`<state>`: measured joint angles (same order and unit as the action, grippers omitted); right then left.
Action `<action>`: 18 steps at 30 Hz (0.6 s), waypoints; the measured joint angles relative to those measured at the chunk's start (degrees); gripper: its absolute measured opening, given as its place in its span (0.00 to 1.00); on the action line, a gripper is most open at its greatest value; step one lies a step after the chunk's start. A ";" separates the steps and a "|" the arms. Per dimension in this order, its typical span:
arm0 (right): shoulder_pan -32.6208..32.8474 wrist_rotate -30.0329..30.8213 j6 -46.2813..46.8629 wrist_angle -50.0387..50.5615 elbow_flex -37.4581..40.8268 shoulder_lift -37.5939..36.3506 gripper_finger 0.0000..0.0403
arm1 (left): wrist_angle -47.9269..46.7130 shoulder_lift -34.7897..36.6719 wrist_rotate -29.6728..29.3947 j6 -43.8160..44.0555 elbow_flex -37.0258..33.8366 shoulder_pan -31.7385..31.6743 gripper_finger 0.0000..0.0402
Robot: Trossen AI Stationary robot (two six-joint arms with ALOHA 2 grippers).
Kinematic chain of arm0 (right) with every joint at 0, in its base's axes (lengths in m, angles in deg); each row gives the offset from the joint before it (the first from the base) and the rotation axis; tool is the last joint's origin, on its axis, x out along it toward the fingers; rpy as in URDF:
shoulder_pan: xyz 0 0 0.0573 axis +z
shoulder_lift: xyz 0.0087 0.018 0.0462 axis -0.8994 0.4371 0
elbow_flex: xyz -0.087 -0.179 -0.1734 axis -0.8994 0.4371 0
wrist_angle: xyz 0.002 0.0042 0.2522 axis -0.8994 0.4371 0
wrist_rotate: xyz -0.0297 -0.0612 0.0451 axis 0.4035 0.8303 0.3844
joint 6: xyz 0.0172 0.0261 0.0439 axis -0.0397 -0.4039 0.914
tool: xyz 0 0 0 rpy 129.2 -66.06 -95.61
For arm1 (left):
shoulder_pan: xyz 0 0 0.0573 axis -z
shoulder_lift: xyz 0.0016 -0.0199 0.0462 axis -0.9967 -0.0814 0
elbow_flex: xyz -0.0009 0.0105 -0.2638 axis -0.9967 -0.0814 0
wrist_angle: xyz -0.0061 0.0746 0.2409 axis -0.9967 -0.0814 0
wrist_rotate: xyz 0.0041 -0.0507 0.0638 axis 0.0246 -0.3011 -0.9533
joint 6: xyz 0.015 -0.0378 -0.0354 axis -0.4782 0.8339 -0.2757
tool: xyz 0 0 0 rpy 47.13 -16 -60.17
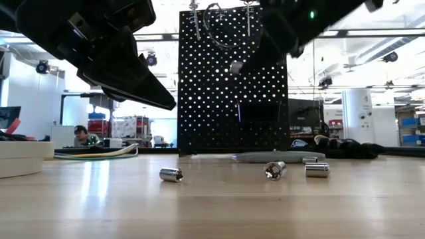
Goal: Hang tools onto peg board
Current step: Put the socket into the black bin on the peg board
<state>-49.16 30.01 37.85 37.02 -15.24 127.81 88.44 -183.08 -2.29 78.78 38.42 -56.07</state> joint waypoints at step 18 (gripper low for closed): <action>-12.47 2.59 12.68 11.18 -0.09 -9.44 0.17 | 0.09 -0.02 -0.17 -0.66 0.00 0.00 0.19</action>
<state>-61.64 32.61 50.53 48.20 -15.32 118.38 88.53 -183.10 -2.46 78.13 38.42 -56.07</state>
